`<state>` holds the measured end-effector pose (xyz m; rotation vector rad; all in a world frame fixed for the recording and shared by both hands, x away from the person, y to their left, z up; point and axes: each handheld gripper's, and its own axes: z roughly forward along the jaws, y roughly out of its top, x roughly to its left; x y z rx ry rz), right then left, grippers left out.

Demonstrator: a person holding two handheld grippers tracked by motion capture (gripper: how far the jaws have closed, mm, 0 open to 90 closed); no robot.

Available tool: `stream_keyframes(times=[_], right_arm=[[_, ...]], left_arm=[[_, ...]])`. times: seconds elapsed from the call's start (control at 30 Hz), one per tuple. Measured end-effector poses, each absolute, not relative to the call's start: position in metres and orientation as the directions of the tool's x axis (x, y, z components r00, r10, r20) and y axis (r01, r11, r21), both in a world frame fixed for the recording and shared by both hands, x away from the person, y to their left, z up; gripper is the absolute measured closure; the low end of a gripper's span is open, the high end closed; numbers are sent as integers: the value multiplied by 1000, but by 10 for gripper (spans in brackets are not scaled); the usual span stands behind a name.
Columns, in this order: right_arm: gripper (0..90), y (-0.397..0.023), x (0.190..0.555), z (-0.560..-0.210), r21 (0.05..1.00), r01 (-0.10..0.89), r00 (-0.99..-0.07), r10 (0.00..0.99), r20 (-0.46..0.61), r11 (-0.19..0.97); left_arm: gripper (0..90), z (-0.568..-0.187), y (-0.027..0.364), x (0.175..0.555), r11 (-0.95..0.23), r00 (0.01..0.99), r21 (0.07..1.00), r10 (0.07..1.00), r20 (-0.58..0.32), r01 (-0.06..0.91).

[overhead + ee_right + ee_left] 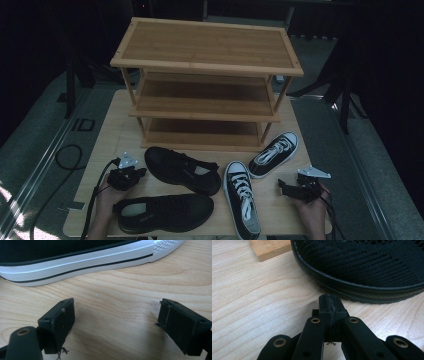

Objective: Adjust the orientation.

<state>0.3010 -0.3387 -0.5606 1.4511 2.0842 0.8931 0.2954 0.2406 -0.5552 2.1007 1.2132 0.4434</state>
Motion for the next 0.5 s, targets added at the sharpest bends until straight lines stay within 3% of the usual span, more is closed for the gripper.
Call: stream_keyframes(times=[0.5], right_arm=[[139, -339, 301, -561, 722, 648, -351, 936, 2, 241]], left_arm=[[900, -554, 234, 318, -373, 516, 681, 857, -9, 631]])
